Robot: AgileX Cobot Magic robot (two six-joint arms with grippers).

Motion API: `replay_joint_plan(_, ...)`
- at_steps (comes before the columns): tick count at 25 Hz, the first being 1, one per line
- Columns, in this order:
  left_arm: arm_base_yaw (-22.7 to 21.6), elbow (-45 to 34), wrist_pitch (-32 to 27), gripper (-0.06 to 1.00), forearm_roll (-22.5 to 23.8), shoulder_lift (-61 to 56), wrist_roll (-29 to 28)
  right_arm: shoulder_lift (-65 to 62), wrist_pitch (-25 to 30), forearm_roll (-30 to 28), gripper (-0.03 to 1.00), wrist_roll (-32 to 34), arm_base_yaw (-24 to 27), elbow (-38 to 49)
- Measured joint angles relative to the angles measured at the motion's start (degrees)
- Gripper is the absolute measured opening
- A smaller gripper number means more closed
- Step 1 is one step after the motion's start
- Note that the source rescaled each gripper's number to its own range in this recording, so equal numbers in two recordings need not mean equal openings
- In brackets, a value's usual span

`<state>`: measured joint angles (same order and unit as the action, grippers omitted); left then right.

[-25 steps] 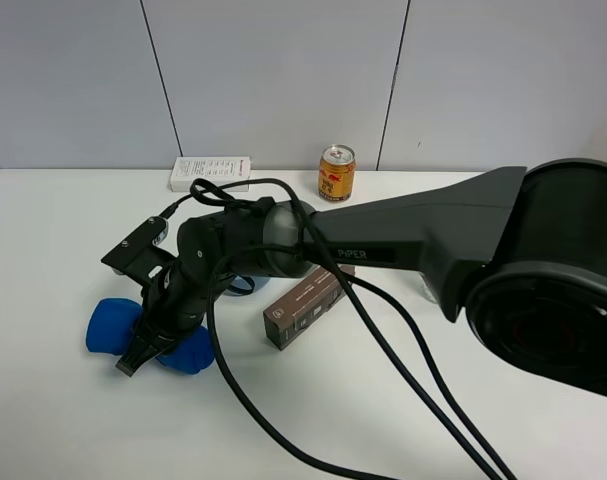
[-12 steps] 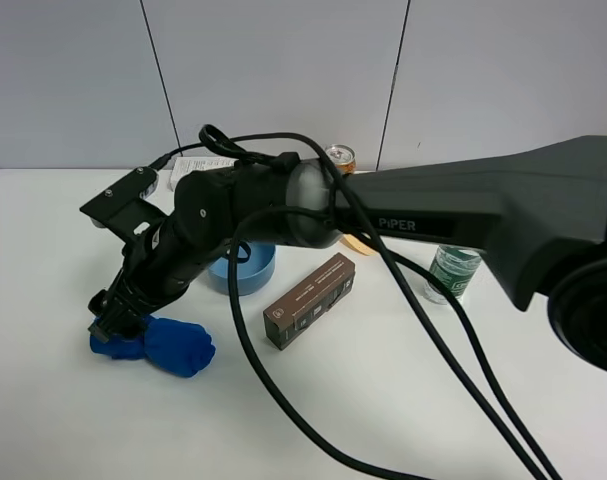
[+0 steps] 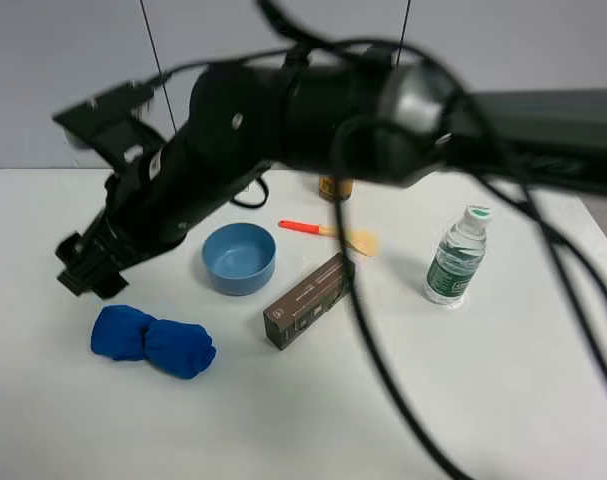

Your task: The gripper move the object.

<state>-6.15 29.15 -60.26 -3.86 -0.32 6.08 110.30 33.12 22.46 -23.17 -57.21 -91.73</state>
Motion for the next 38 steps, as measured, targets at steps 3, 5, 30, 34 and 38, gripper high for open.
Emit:
replay_joint_plan(3, 0.0, 0.0, 0.0, 1.0, 0.0, 0.0, 0.0, -9.55, 1.11, -3.3, 0.74, 0.41, 0.0, 0.0)
replay_joint_plan(5, 0.0, 0.0, 0.0, 1.0, 0.0, 0.0, 0.0, -15.66, 1.26, -7.41, 0.74, 1.97, 0.0, -0.06)
replay_joint_plan(30, 0.0, 0.0, 0.0, 1.0, 0.0, 0.0, 0.0, -38.27, 36.23, -75.1, 0.74, 38.22, 23.81, -0.11)
replay_joint_plan(34, 0.0, 0.0, 0.0, 1.0, 0.0, 0.0, 0.0, -38.8, 36.33, -72.74, 0.74, 35.46, 29.57, -0.11)
replay_joint_plan(38, 0.0, 0.0, 0.0, 1.0, 0.0, 0.0, 0.0, -39.41, 34.93, -65.96, 0.74, 31.73, 39.85, -0.11)
